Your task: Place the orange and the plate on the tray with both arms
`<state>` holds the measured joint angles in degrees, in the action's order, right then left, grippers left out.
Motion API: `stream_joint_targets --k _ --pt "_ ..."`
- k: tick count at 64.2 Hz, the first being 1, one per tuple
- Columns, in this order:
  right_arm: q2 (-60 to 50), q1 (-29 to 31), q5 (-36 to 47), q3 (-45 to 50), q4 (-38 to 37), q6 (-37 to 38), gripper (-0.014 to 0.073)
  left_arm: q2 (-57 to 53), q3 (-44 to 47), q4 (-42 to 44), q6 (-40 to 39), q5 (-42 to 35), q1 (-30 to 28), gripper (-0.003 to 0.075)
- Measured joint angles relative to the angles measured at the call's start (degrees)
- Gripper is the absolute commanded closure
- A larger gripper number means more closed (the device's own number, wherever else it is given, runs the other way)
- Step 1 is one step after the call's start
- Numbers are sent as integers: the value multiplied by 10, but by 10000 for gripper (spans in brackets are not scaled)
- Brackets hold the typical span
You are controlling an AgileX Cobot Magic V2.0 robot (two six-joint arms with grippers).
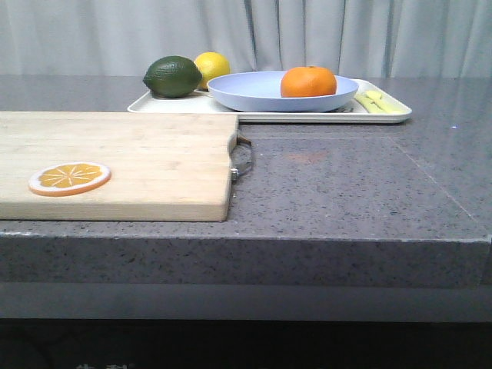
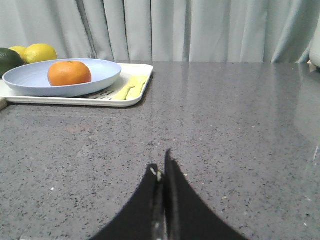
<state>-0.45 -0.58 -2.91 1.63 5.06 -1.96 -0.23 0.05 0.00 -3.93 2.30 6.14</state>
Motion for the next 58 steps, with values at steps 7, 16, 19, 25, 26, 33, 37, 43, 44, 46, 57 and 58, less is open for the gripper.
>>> stream_joint_targets --k 7,16,19,25,26,33,37,43,44,46,57,58 --pt "0 9 2 0 -1 0 661 0 0 0 0 0 0 738" --pt "0 13 4 0 -1 0 661 0 0 0 0 0 0 738" --pt "0 13 4 0 -1 0 661 0 0 0 0 0 0 738" --pt "0 13 4 0 -1 0 661 0 0 0 0 0 0 738" --pt "0 13 4 0 -1 0 661 0 0 0 0 0 0 738" --pt "0 13 5 0 -1 0 661 0 0 0 0 0 0 738" --pt "0 13 5 0 -1 0 661 0 0 0 0 0 0 738" --pt "0 13 5 0 -1 0 661 0 0 0 0 0 0 738" --pt "0 13 5 0 -1 0 661 0 0 0 0 0 0 738" --pt "0 13 5 0 -1 0 661 0 0 0 0 0 0 738" --pt "0 13 5 0 -1 0 661 0 0 0 0 0 0 738" --pt "0 13 5 0 -1 0 661 0 0 0 0 0 0 738"
